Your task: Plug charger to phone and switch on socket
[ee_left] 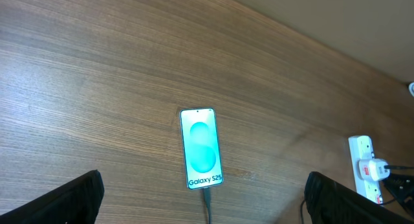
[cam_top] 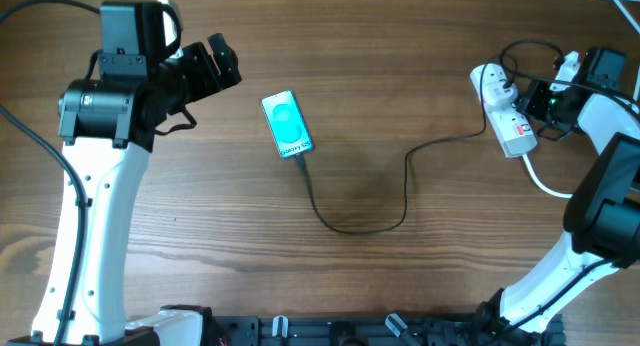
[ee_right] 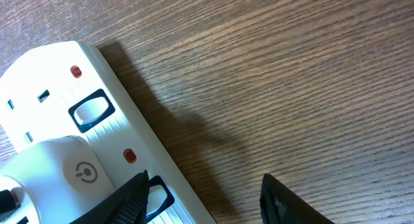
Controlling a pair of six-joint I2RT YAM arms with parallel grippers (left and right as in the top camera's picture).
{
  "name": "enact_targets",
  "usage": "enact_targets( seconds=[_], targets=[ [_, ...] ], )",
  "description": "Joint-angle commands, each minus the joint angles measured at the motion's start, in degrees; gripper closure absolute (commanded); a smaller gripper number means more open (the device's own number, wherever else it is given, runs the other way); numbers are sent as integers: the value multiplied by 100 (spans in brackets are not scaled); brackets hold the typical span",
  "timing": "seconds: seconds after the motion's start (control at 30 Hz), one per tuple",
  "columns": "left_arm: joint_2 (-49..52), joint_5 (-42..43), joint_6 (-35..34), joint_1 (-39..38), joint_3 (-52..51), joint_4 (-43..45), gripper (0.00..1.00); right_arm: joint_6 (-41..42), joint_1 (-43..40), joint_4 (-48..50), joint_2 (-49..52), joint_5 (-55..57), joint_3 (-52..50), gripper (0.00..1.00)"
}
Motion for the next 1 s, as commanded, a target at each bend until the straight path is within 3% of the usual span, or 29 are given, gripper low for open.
enact_targets(
  seconds=[0.0,0.97],
  targets=[
    [-52,-35,31,20,2,0,0,-160,35,-151,85,-203,-37,41],
    [-52,-37,31,20,2,0,0,48,-190,-136,-120,-487,-26,41]
  ],
)
